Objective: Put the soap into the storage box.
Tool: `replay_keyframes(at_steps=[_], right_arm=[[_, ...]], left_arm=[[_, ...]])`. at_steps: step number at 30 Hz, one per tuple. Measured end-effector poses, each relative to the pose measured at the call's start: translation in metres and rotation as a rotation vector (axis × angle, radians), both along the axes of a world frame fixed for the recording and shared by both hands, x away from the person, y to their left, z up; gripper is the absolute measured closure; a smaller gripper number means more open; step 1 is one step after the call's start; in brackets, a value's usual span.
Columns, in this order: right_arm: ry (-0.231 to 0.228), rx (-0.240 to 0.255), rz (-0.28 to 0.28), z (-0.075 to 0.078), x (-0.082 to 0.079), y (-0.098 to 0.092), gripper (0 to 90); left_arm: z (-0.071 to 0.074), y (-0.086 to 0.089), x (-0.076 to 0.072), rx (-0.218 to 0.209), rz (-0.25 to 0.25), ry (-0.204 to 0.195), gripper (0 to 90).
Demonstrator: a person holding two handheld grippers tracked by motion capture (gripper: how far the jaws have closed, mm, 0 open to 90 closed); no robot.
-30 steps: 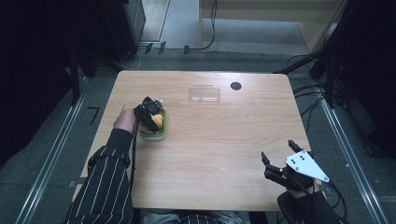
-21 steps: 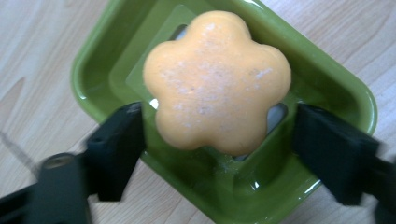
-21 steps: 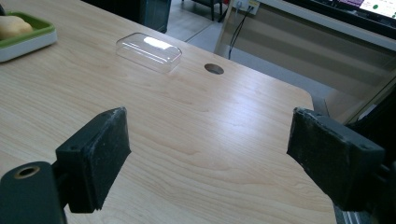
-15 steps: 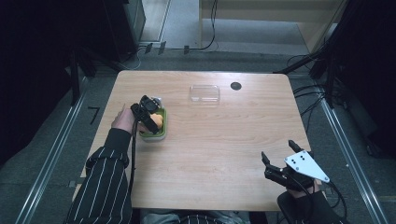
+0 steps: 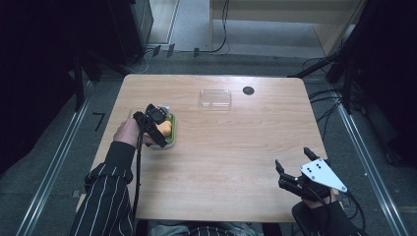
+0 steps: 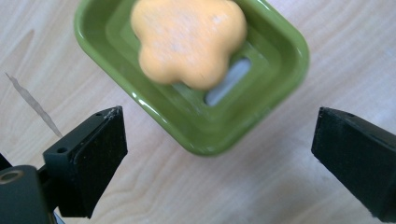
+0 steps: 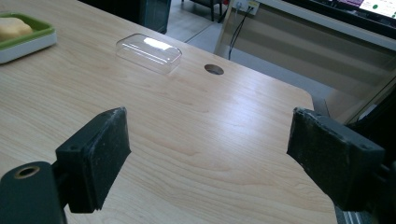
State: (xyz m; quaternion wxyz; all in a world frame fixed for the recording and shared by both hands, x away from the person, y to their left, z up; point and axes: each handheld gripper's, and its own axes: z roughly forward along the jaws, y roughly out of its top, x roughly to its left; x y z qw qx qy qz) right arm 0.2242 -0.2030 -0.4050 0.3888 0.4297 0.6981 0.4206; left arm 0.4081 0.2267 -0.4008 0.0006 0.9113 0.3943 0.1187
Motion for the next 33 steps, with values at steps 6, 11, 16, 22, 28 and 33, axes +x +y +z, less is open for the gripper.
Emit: replay_keyframes(at_steps=[6, 11, 16, 22, 28, 33], right_arm=[[0.001, -0.001, 0.001, 0.0, 0.0, 0.0, 13.4], [0.0, -0.001, 0.0, 0.0, 0.0, 0.001, 13.3], [0.0, -0.006, 0.002, 0.0, 0.0, 0.001, 13.3], [-0.001, -0.007, 0.002, 0.0, 0.0, 0.001, 13.3], [-0.004, -0.009, 0.001, 0.0, 0.0, 0.001, 13.3], [-0.003, -0.006, 0.001, 0.0, 0.0, 0.001, 13.4]], left_arm=[[-0.001, 0.0, -0.017, 0.011, 0.011, 0.006, 0.0], [-0.004, 0.003, -0.035, 0.008, 0.012, 0.022, 0.0], [-0.005, 0.004, -0.049, 0.001, 0.012, 0.025, 0.0], [-0.014, 0.002, -0.068, 0.0, -0.017, 0.053, 0.0], [-0.023, 0.001, -0.082, 0.013, -0.039, 0.083, 0.0], [-0.028, 0.002, -0.091, 0.026, -0.04, 0.094, 0.0]])
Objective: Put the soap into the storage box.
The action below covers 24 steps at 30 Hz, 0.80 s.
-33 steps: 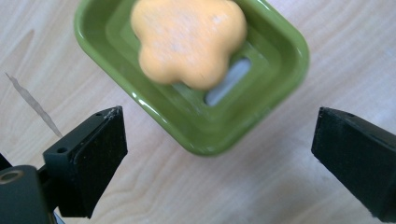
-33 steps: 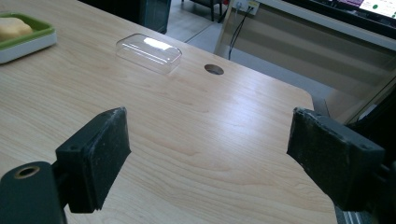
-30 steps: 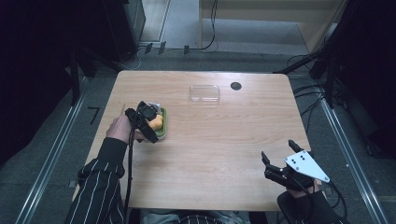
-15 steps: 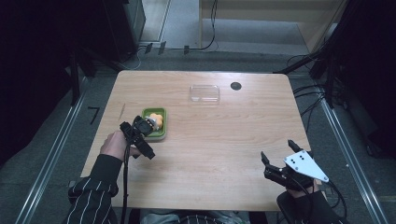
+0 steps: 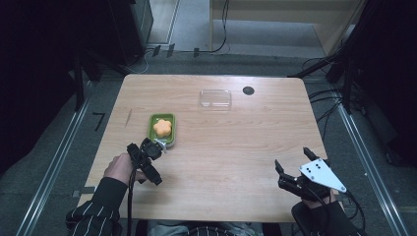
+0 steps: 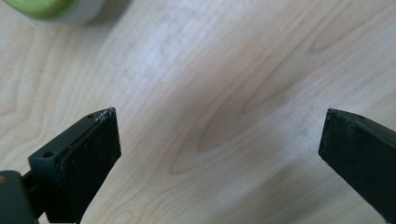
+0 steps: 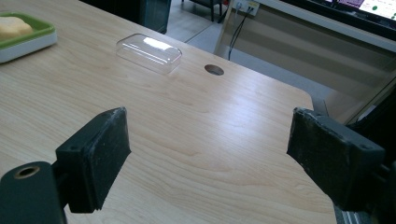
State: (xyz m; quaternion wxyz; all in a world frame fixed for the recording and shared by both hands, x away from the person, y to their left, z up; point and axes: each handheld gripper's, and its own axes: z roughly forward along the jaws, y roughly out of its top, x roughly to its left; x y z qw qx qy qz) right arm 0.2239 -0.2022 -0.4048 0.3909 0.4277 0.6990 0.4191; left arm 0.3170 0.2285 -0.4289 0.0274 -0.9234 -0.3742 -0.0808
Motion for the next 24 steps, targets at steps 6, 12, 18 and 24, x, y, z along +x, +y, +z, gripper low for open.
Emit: replay_keyframes(at_steps=[6, 12, 18, 24], right_arm=[[-0.003, -0.003, 0.003, 0.0, 0.0, 0.0, 13.3], [-0.001, -0.001, -0.001, 0.0, 0.0, 0.0, 13.4], [-0.004, 0.003, -0.004, 0.0, 0.0, -0.001, 13.3], [-0.002, -0.002, 0.002, 0.0, 0.001, 0.0, 13.3]], left_arm=[[-0.005, -0.002, -0.014, 0.002, -0.02, 0.017, 0.0], [-0.007, -0.004, -0.026, -0.027, -0.013, 0.034, 0.0], [-0.013, -0.005, -0.037, -0.02, -0.014, 0.026, 0.0], [-0.023, -0.004, -0.038, -0.052, 0.0, 0.031, 0.0]])
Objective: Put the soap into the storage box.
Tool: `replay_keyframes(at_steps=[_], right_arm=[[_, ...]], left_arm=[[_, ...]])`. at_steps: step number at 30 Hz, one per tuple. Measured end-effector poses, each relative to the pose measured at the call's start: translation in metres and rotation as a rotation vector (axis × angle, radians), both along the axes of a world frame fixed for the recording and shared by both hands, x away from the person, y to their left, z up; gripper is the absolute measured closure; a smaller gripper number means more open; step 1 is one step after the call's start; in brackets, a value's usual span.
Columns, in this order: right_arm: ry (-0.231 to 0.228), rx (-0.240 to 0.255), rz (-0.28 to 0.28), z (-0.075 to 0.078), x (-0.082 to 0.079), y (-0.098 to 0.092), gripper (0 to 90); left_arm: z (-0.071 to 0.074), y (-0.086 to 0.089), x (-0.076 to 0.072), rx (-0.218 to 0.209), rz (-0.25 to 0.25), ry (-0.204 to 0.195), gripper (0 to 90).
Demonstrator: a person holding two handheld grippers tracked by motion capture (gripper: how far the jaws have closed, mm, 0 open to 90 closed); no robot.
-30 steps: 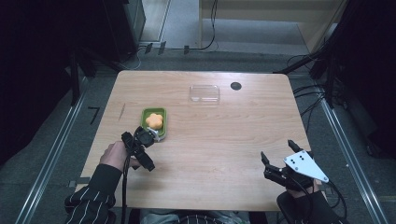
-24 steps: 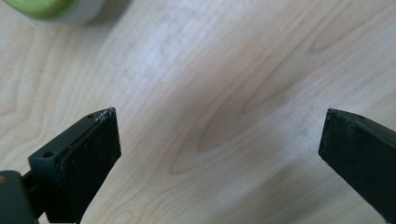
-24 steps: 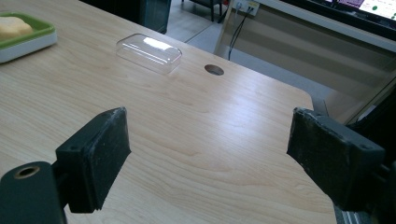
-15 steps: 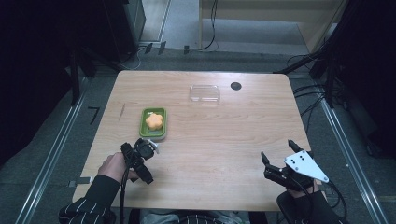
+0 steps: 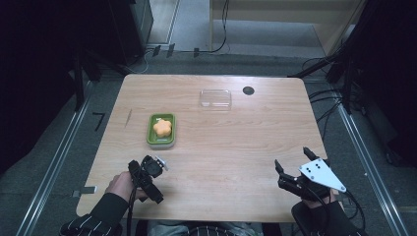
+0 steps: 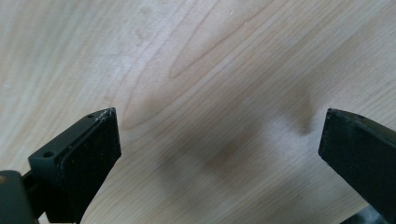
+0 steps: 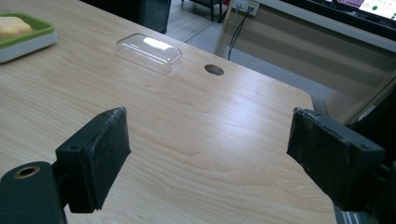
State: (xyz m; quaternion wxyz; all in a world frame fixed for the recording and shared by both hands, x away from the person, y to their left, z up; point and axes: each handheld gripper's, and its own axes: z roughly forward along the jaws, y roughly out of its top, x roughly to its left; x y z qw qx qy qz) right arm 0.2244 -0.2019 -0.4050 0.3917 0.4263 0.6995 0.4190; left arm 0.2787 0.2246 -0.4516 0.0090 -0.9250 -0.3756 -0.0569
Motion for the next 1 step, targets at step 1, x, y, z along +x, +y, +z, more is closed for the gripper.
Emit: replay_keyframes(at_steps=[1], right_arm=[[0.0, 0.001, 0.001, -0.0001, 0.0002, -0.0001, 13.3]], left_arm=[[-0.0011, -0.0003, 0.0003, 0.004, -0.003, 0.001, 0.0]])
